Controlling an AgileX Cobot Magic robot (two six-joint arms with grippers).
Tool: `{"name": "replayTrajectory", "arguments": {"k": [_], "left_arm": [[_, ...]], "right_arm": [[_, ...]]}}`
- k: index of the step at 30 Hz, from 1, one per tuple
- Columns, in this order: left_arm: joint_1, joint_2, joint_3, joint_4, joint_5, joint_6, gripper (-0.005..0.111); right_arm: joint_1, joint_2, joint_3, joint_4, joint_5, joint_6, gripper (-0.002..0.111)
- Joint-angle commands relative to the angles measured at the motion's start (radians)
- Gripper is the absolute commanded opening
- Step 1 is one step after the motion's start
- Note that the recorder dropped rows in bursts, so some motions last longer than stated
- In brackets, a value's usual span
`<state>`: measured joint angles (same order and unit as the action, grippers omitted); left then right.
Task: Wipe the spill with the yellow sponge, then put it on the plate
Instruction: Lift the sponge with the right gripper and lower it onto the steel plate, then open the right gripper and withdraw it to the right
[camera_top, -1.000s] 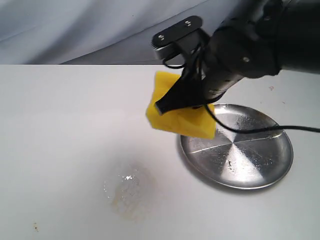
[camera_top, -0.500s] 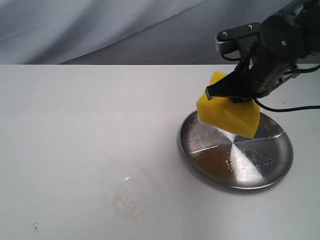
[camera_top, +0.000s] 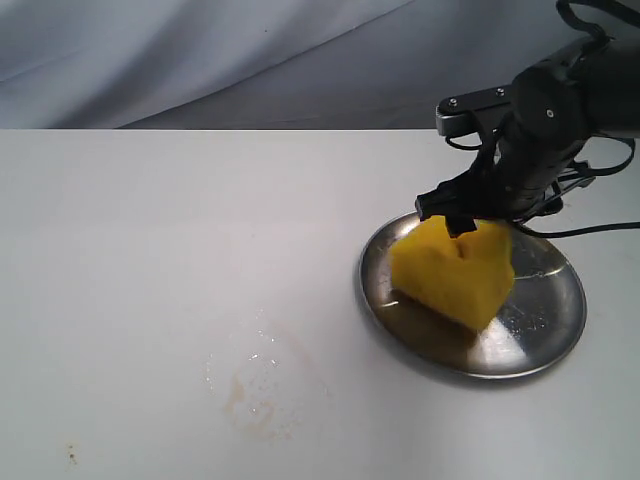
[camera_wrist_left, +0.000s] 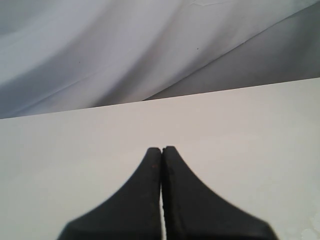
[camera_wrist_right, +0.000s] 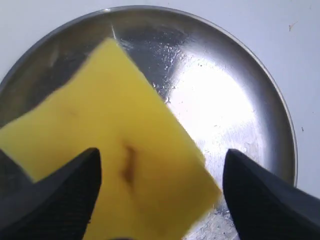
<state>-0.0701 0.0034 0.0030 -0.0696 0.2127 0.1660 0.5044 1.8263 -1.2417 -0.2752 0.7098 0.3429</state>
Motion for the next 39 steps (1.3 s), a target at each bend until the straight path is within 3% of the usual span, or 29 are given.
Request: {"name": "replayTrajectory", "arguments": {"k": [1,11,18,21,29,39], "left_arm": [[0.001,-0.003,-0.003,0.001,-0.006,-0.008,0.0],[0.001,-0.003,-0.003,0.001,-0.006,-0.008,0.0],[0.001,-0.003,-0.003,0.001,-0.006,-0.008,0.0],[0.001,-0.003,-0.003,0.001,-0.006,-0.008,0.0],[0.001,-0.003,-0.003,0.001,-0.006,-0.008,0.0],[0.001,-0.003,-0.003,0.001,-0.006,-0.008,0.0]], "right_arm": [[-0.005,-0.004,0.002,0.0,0.015,-0.002,0.068],[-0.005,-0.056,0.002,0.014,0.039,-0.002,0.064],[-0.005,-0.185,0.026,0.014,-0.014,0.016,0.013],[-0.005,-0.279,0.099,0.014,-0.098,0.04,0.0],[-0.005,-0.579,0.391,0.014,-0.341,0.112,0.0],[-0.008,-0.954,0.702,0.012,-0.442,0.152,0.0]]}}
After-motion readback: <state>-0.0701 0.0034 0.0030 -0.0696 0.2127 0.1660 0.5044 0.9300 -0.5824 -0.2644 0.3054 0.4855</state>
